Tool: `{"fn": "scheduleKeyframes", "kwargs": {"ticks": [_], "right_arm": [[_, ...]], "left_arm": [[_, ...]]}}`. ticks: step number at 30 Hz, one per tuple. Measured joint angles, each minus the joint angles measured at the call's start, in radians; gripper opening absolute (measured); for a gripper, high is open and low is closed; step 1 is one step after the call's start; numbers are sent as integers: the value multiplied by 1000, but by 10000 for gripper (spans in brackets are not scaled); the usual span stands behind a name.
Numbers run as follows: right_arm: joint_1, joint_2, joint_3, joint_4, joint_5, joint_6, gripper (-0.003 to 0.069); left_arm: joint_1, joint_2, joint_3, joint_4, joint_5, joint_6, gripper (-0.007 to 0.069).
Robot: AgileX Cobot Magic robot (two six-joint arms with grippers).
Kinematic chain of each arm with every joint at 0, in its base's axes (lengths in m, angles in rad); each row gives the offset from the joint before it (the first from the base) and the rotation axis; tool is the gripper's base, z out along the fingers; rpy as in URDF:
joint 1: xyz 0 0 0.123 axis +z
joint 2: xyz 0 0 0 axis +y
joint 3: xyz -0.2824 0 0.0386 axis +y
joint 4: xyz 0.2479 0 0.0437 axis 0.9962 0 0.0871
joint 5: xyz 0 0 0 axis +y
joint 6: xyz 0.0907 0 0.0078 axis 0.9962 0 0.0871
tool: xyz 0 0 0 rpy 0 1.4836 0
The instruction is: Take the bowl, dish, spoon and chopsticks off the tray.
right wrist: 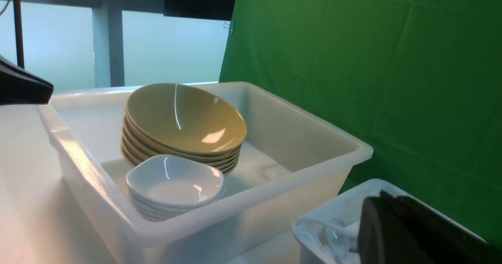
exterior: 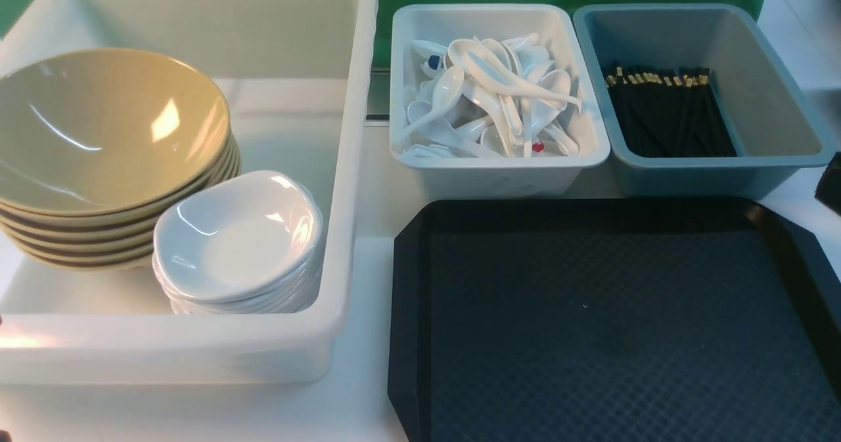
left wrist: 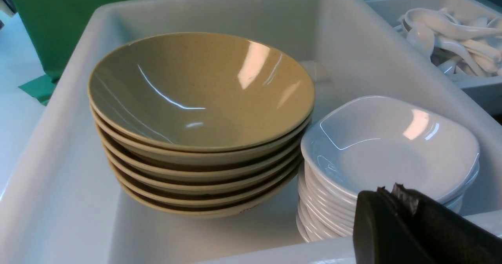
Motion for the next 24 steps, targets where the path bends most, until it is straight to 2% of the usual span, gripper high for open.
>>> {"fn": "scheduleKeyframes", "kwargs": {"ticks": [3,7,8,9,10,11,13,15,21,24], "right_arm": [[-27,-11,34,-6,-17,-11,50],[-165,-66,161,-10,-50,28,50],[-255,-96,229,-11,-65,74,50],[-255,-101,239,-11,-67,80,50],[-378,-157,345,-22,-79,134,50],[-402,-164,356,-27,-79,140,50],[-492,-222,437,-79,-79,176,50],[-624,-342,564,-185,-63,252,50],[-778,-497,651,-265,58,364,50],[-811,-512,651,-283,120,396,50]], "left_arm": [[0,0,0,0,0,0,-11],[0,0,0,0,1,0,-11],[0,0,0,0,2,0,-11],[0,0,0,0,2,0,-11],[0,0,0,0,2,0,-11],[0,0,0,0,2,0,-11],[0,0,0,0,2,0,-11],[0,0,0,0,2,0,-11],[0,0,0,0,6,0,-11],[0,0,0,0,6,1,-11]]}}
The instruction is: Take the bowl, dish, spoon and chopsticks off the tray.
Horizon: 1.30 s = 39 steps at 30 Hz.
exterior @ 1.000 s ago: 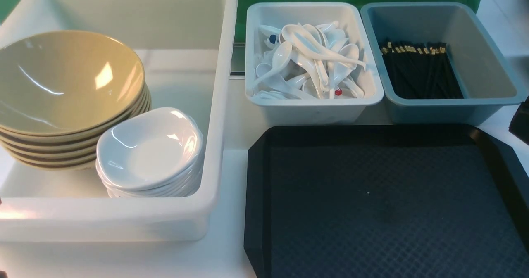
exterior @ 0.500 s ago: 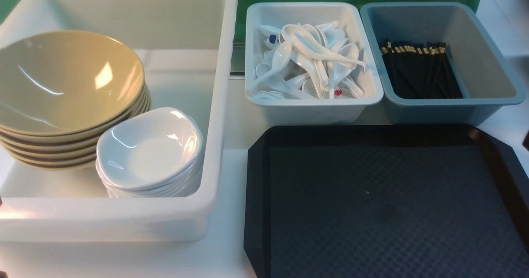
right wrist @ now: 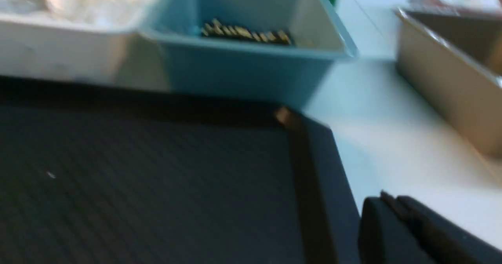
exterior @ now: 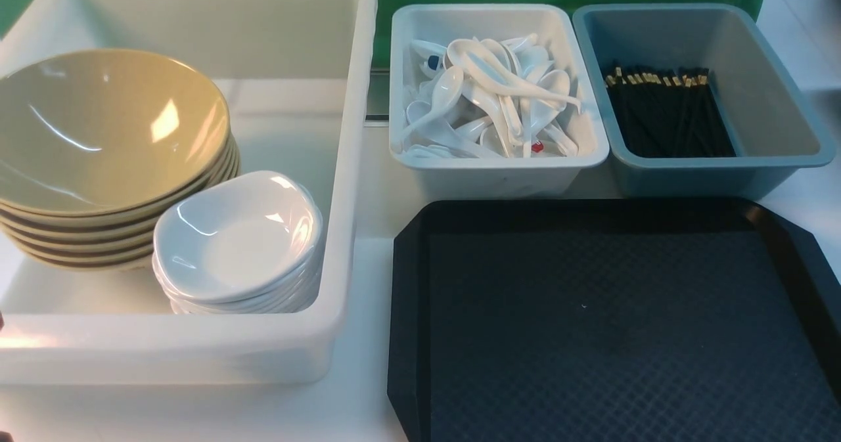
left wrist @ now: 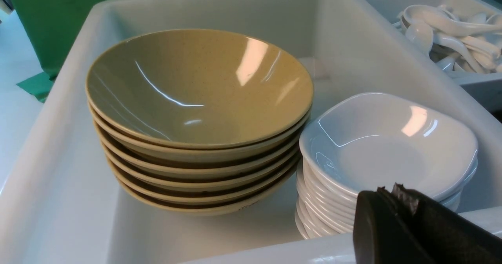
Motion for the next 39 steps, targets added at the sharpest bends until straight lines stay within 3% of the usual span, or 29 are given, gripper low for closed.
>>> {"fn": "scheduleKeyframes", "kwargs": {"ticks": [39], "right_arm": [[-18,-5,0,-13,24,19,39]], "left_arm": [[0,0,1,0,7,-1,-11]]}}
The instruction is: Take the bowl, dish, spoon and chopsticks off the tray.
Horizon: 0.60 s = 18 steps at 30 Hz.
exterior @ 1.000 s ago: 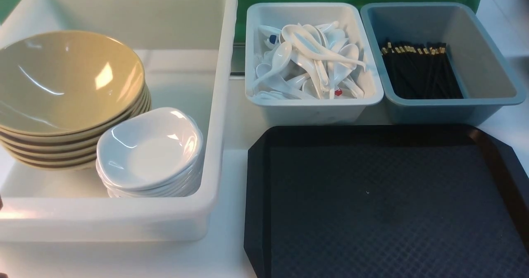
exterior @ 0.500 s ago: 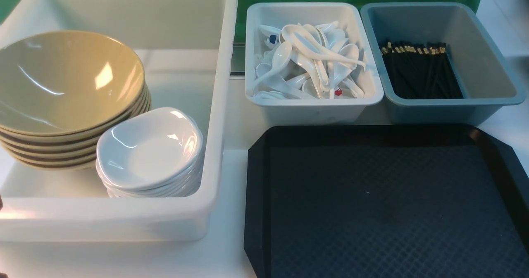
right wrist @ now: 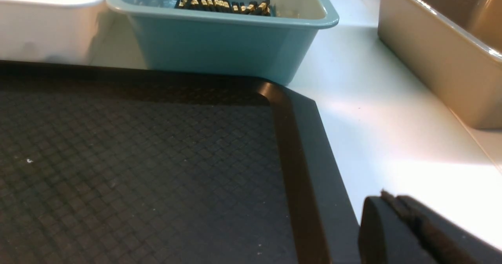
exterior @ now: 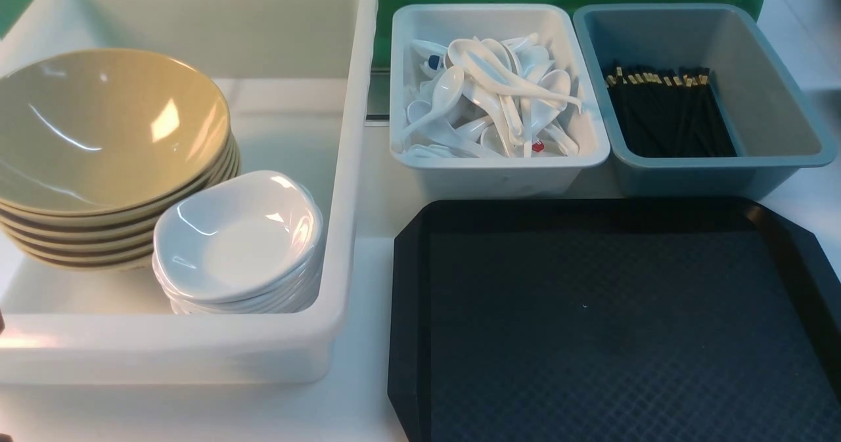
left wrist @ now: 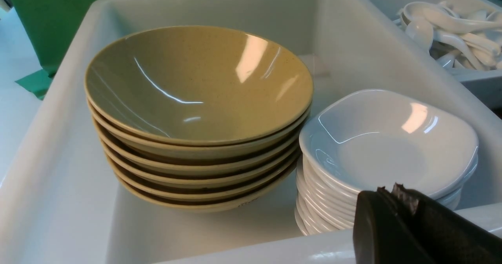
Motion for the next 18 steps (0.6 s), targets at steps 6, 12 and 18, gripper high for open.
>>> {"fn": "scheduleKeyframes", "kwargs": {"ticks": [6,12,18], "right_arm": [[0,0,0,0,0,0,41],[0,0,0,0,0,0,45],[0,0,0,-1,0,0,45]], "left_arm": [[0,0,17,34,-28,0,-11],[11,-66,205,159,-350,0,-11],[116,-192,453,93,-561,0,-11]]}}
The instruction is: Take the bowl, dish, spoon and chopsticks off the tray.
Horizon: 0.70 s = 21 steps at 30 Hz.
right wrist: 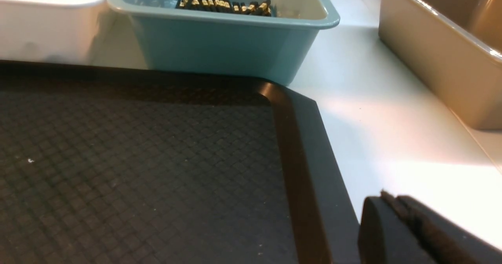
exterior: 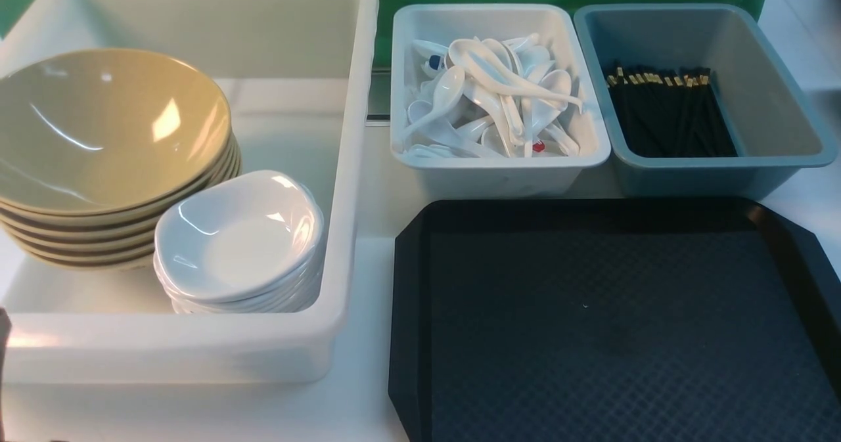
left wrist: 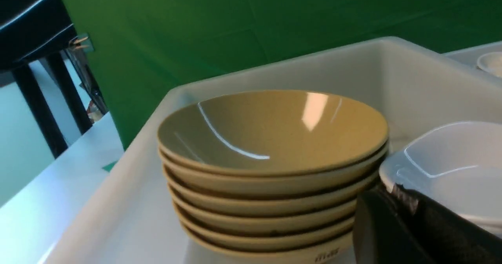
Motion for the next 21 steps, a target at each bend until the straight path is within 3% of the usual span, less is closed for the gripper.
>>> {"fn": "scheduleKeyframes", "kwargs": {"ticks": [2,9,21], "right_arm": [[0,-1,-1,0,0,0,45],[0,-1,-1,-1,1,0,45],[0,-1,-1,-1,1,0,47]], "left_arm": [[35,-11,24,-54,36,0,-11],[25,-13,25,-45,243,0,-11],[19,-14,25,-45,246,0,-11]]}}
